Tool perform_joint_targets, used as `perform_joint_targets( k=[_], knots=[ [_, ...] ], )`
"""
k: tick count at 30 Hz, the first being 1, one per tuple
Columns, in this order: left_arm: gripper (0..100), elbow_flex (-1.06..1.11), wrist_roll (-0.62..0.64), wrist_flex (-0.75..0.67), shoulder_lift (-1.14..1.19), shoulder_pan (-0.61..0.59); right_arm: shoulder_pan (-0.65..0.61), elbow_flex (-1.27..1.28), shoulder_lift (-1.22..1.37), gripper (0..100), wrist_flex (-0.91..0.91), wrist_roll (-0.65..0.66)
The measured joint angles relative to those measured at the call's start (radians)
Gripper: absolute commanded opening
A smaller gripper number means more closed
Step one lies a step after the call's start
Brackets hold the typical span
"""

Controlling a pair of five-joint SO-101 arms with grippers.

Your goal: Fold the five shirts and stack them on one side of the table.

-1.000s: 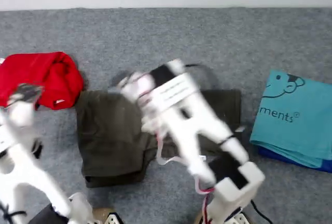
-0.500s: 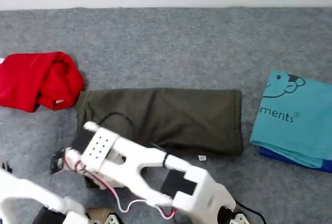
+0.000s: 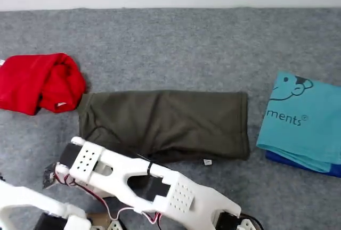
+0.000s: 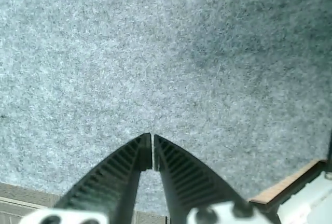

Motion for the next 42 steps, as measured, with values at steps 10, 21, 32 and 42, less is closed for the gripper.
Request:
perform_joint_targets(
  k=[10,21,32,42],
  knots=[
    [2,0.000,0.000,0.000,0.000,0.000,0.100,-0.114,0.071,0.9,-0.003,0.002],
    [2,0.000,0.000,0.000,0.000,0.000,0.195,-0.278,0.094,0.9,0.031,0.005],
    [2,0.000,0.000,0.000,0.000,0.000,0.328,-0.436,0.095,0.9,0.031,0.054],
    [2,0.000,0.000,0.000,0.000,0.000,0.370,-0.456,0.095,16.3,0.031,0.097]
  ],
)
